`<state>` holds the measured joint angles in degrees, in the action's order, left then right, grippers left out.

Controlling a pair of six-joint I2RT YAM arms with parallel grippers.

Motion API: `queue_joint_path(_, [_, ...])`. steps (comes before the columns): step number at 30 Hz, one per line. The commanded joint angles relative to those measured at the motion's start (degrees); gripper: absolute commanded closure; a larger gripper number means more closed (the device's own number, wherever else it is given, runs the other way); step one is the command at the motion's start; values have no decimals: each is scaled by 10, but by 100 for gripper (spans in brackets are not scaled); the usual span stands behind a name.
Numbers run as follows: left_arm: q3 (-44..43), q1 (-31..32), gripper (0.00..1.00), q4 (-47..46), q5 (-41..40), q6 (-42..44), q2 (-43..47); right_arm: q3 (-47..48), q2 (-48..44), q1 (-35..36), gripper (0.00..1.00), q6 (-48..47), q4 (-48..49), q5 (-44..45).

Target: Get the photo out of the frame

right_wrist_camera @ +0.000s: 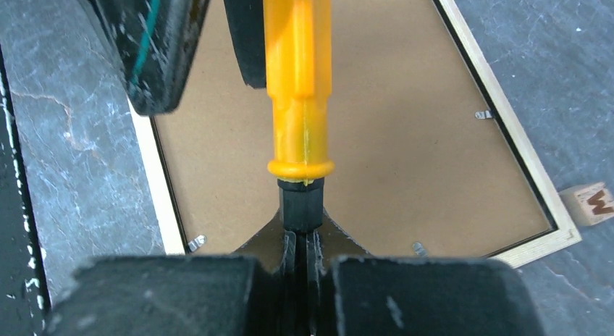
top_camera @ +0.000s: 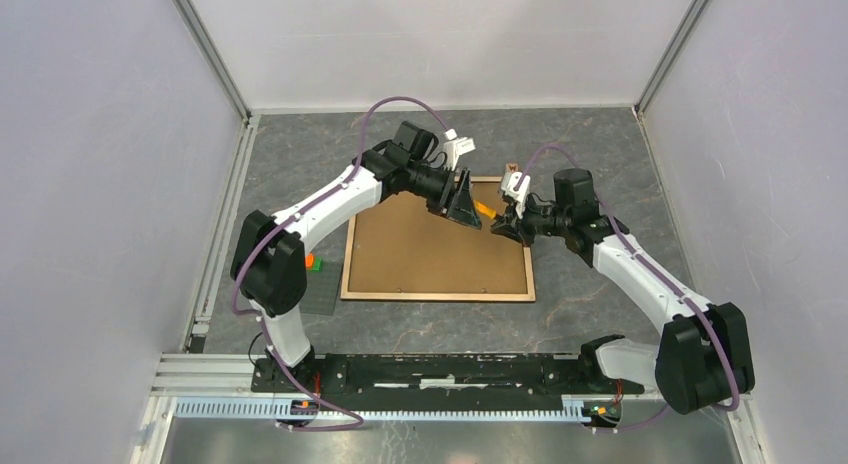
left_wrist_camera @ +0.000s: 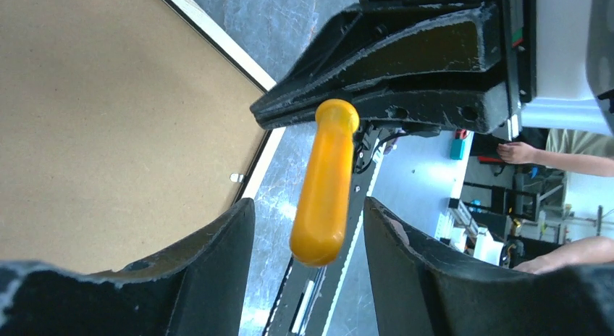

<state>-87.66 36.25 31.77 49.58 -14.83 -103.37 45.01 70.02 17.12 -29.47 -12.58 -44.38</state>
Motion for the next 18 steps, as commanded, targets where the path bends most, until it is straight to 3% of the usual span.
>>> queue_joint_path(1, [34,1,37,-117,8,-105,26,-15,-10,0,100,97,93,-9])
queue_joint_path(5, [45,-6,32,-156,18,-132,27,-24,-13,3,100,100,101,-15])
queue_joint_path(14, [51,-7,31,-240,32,-191,17,-37,-8,21,100,122,119,-7])
queue_joint_path(18, [52,-7,40,-257,41,-204,9,-40,-5,22,100,147,146,-7])
